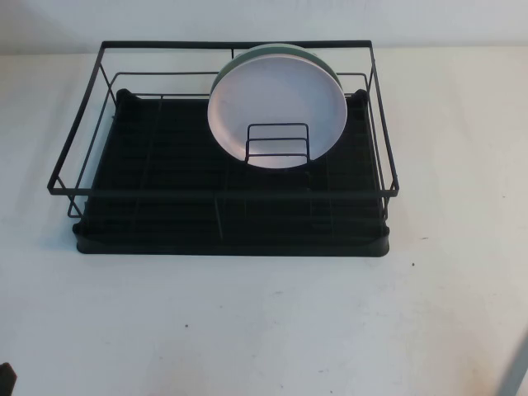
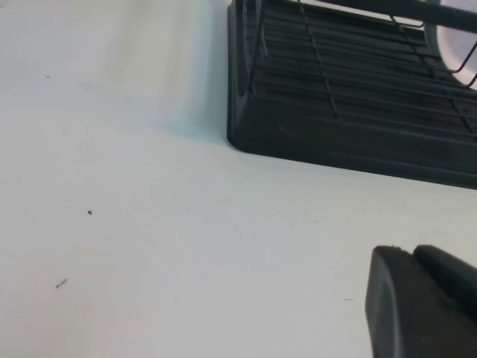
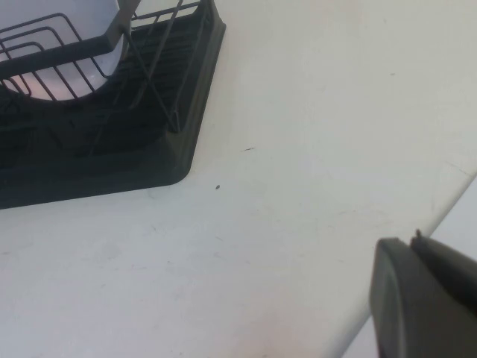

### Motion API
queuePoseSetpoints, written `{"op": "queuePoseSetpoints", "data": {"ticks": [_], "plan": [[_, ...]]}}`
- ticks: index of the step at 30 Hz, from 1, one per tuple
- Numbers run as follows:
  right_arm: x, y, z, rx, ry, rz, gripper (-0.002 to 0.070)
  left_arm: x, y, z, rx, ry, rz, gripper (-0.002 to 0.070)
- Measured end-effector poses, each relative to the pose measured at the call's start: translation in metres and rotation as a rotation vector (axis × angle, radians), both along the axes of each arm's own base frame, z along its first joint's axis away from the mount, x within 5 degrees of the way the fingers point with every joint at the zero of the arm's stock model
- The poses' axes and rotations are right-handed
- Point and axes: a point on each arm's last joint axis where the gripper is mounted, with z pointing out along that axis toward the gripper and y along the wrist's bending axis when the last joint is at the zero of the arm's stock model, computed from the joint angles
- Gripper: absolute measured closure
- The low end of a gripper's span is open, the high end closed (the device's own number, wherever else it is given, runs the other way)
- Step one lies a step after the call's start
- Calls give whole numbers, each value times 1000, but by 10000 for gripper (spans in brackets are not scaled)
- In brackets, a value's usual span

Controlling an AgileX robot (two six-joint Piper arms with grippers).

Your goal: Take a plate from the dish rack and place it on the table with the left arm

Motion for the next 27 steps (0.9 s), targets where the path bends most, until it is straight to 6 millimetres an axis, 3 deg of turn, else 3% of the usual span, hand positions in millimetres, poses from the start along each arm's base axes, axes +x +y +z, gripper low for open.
{"op": "queuePoseSetpoints", "data": {"ticks": [27], "plan": [[0,0,0,0,0,0,696,1,1,1,36,-19,4,679]]}}
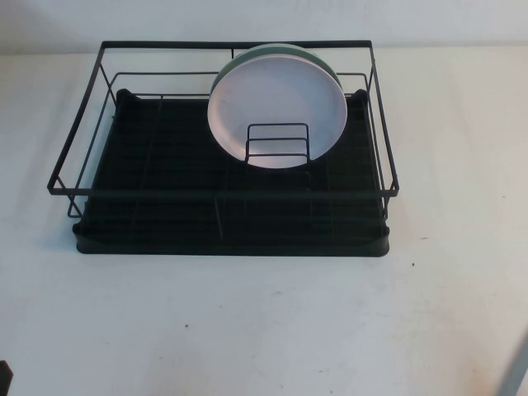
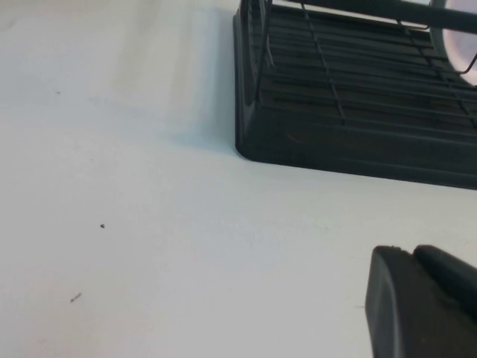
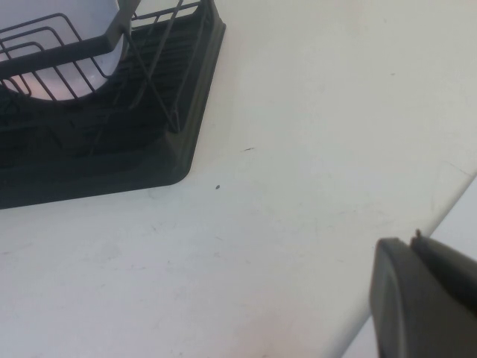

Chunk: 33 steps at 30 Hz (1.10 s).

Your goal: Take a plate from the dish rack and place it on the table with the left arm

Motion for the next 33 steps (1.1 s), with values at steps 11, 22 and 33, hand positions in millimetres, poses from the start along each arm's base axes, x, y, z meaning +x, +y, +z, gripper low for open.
{"op": "queuePoseSetpoints", "data": {"ticks": [11,22,33], "plan": [[0,0,0,0,0,0,696,2,-4,15,-637,-67,75,679],[0,0,0,0,0,0,697,3,-3,20,-694,-111,77,679],[0,0,0,0,0,0,696,9,-17,107,-259,188,-90,679]]}}
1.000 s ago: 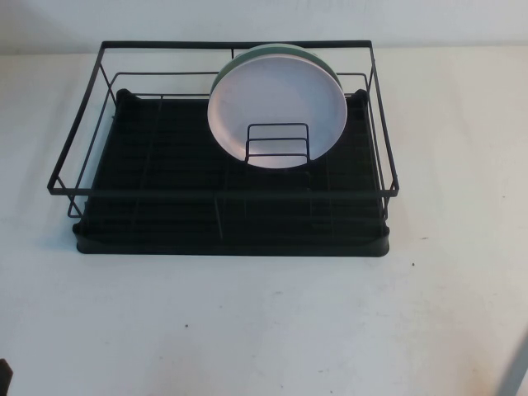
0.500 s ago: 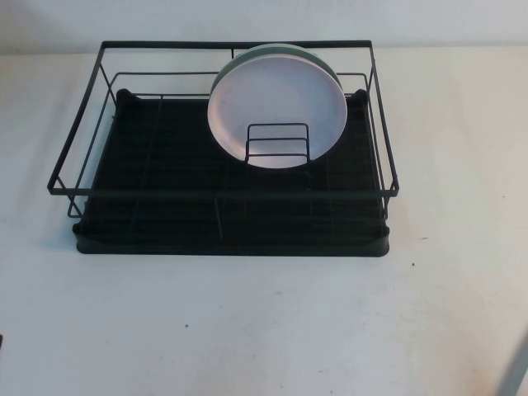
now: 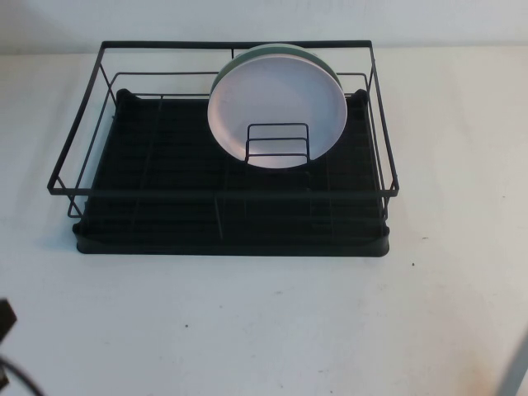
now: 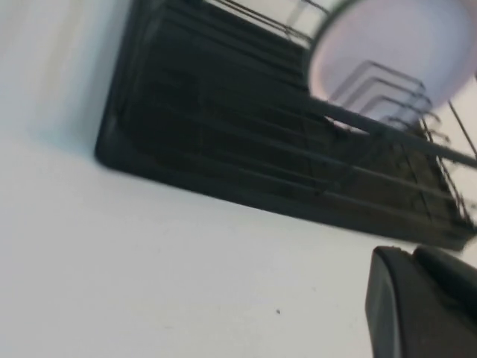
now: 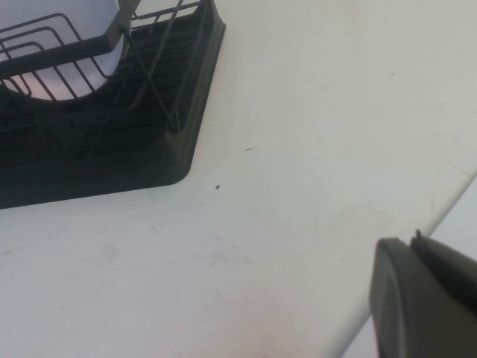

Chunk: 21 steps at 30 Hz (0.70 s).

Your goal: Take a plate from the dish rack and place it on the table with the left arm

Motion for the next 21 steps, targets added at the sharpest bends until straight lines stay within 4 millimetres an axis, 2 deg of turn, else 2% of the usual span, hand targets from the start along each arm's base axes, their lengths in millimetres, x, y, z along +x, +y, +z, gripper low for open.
{"op": "queuePoseSetpoints", "data": {"ticks": [2,4,7,11,16,21], "plan": [[0,0,0,0,0,0,696,8,-3,37,107,12,-75,679],[0,0,0,0,0,0,696,22,-7,65,216,43,-155,679],[0,0,0,0,0,0,696,49,-14,93,347,66,-274,679],[0,0,0,0,0,0,696,90,-26,115,472,46,-457,679],[0,0,0,0,0,0,696,145,-38,115,601,18,-628,679],[0,0,0,0,0,0,696,190,-44,113,686,-14,-677,679]]}}
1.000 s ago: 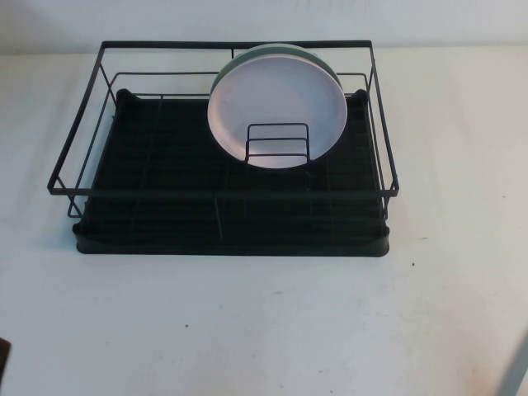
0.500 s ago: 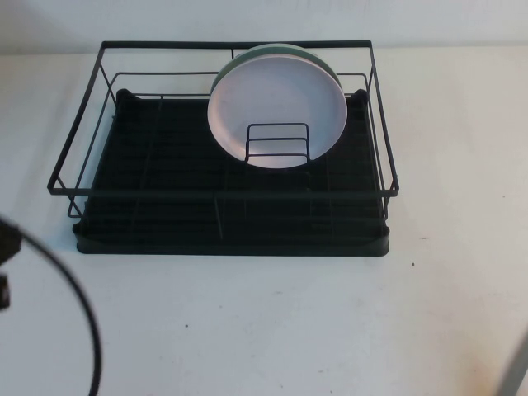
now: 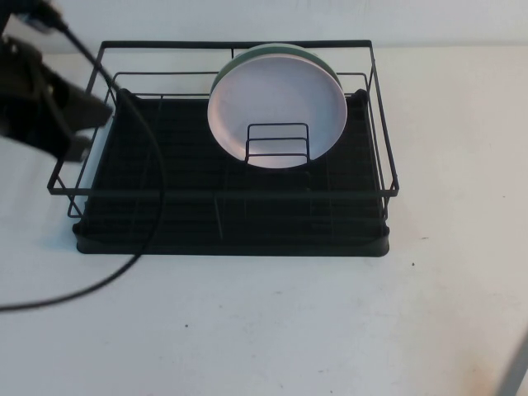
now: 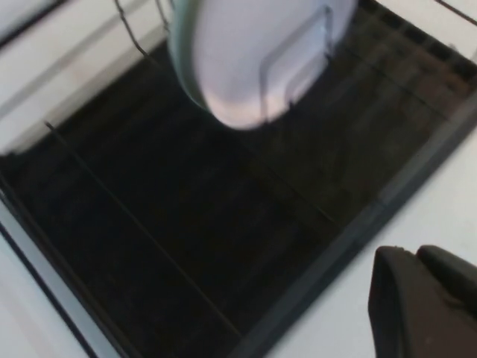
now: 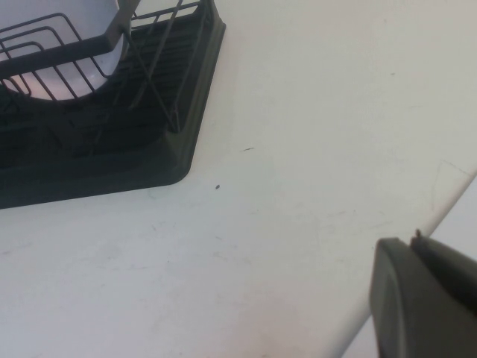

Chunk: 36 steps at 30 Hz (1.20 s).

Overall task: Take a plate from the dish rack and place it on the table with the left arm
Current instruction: Grasp the plate from the shelf

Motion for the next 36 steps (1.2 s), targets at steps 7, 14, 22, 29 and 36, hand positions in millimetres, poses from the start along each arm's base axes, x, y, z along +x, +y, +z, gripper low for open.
{"op": "queuePoseSetpoints", "data": {"ticks": [7,14,22,29,36], "plan": [[0,0,0,0,0,0,696,55,-9,11,-67,-85,30,642],[0,0,0,0,0,0,696,104,-30,-4,-105,-84,-40,243],[0,0,0,0,0,0,696,123,-97,-31,96,-321,-326,183],[0,0,0,0,0,0,696,142,-137,-59,137,-452,-310,193],[0,0,0,0,0,0,696,155,-148,-86,179,-461,-316,201]]}}
